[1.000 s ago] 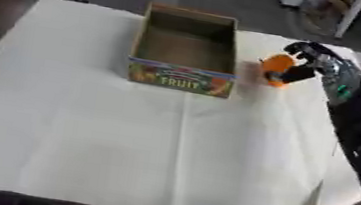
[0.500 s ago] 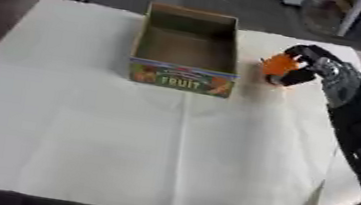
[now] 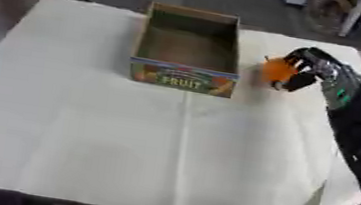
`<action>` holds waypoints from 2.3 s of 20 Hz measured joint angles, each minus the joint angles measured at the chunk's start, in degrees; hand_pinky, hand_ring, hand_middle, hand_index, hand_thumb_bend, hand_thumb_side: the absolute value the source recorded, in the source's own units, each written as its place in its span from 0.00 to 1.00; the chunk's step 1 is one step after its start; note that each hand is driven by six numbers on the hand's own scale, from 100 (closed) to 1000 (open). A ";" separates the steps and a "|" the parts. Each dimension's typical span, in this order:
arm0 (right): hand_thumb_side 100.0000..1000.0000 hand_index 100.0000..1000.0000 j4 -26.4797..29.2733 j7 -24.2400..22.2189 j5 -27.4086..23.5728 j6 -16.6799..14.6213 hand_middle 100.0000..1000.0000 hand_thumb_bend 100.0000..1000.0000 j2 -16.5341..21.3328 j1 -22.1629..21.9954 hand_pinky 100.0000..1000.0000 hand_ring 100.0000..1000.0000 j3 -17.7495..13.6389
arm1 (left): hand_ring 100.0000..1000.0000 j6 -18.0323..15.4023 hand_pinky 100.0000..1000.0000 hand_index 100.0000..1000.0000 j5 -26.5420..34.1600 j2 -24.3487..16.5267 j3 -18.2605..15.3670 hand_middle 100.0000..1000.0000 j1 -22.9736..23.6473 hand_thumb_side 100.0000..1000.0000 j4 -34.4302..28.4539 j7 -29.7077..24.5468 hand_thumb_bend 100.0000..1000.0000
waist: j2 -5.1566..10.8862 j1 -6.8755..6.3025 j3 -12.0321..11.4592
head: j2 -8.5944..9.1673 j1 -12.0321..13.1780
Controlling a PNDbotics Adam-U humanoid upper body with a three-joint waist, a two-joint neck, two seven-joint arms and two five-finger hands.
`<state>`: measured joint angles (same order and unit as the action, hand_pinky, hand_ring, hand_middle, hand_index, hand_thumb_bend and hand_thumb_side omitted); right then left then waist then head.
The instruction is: Pick up objects on the table and place them in the box.
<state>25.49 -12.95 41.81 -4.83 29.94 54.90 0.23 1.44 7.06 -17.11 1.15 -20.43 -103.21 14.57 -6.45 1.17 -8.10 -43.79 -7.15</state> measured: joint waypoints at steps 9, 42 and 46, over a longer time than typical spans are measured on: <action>0.00 0.33 0.00 9.26 0.74 1.28 0.24 0.22 -0.38 -0.77 0.17 0.35 -0.15 | 0.55 0.03 0.58 0.70 0.00 0.02 0.00 0.53 0.00 0.30 0.00 0.03 0.61 | -0.03 0.02 -0.10 | 0.00 -0.05; 0.00 0.22 10.66 14.14 0.92 -1.17 0.13 0.00 -4.25 4.32 0.09 0.27 2.38 | 0.55 0.04 0.58 0.70 0.01 0.36 0.05 0.53 0.12 0.30 0.01 -0.05 0.62 | 0.51 0.17 -2.63 | 0.00 -0.58; 0.00 0.23 11.13 13.20 1.46 -1.86 0.13 0.00 -6.66 5.32 0.10 0.27 3.16 | 0.55 0.07 0.58 0.70 0.02 0.67 0.38 0.53 -0.52 0.30 0.00 -0.43 0.62 | 0.30 0.17 -4.33 | 0.00 -1.16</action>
<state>36.63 0.25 43.27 -6.69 23.28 60.22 3.38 1.51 7.09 -16.44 1.53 -20.95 -103.22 14.14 -6.16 1.34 -12.43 -43.79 -8.30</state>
